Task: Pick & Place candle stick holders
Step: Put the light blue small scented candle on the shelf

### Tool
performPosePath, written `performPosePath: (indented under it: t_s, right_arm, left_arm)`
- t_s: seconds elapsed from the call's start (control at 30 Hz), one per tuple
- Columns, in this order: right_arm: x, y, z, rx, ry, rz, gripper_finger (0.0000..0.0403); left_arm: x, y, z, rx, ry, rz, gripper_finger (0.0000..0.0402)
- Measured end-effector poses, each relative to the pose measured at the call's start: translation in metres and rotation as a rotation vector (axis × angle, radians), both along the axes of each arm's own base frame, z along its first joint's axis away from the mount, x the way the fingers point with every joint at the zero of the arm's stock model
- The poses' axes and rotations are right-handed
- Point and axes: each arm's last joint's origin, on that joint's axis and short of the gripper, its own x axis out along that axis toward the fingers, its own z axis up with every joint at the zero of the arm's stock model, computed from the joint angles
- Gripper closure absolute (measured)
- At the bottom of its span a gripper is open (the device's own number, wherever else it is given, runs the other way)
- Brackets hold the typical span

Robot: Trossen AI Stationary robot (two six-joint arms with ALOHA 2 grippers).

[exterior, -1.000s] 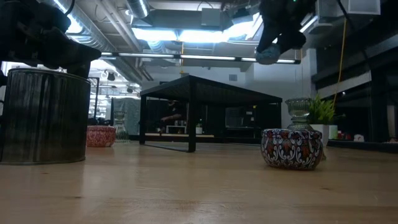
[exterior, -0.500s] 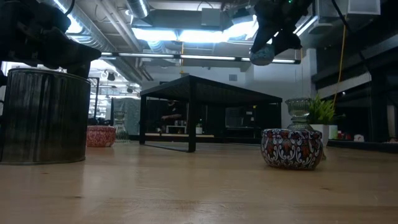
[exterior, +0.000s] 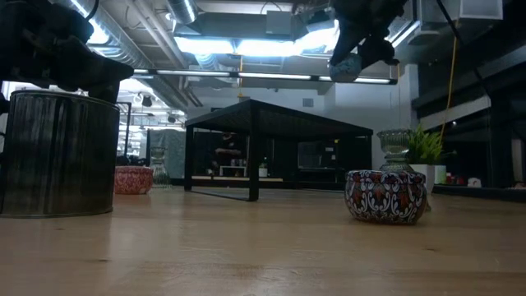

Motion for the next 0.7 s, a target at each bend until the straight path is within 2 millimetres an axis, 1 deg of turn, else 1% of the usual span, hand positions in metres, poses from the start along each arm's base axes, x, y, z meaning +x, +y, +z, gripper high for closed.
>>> performPosePath:
  t_s: [0.17, 0.4, 0.53, 0.7]
  right_arm:
    - [0.015, -0.004, 0.015, -0.018, 0.023, 0.026, 0.0094]
    - [0.043, -0.012, 0.025, -0.055, 0.044, 0.079, 0.0094]
    - [0.059, -0.017, 0.022, -0.068, 0.062, 0.104, 0.0094]
    - [0.077, -0.024, 0.010, -0.068, 0.091, 0.113, 0.0094]
  left_arm:
    - [0.000, 0.000, 0.000, 0.000, 0.000, 0.000, 0.0395]
    - [0.000, 0.000, 0.000, 0.000, 0.000, 0.000, 0.0395]
    - [0.000, 0.000, 0.000, 0.000, 0.000, 0.000, 0.0394]
    - [0.000, 0.000, 0.000, 0.000, 0.000, -0.001, 0.0394]
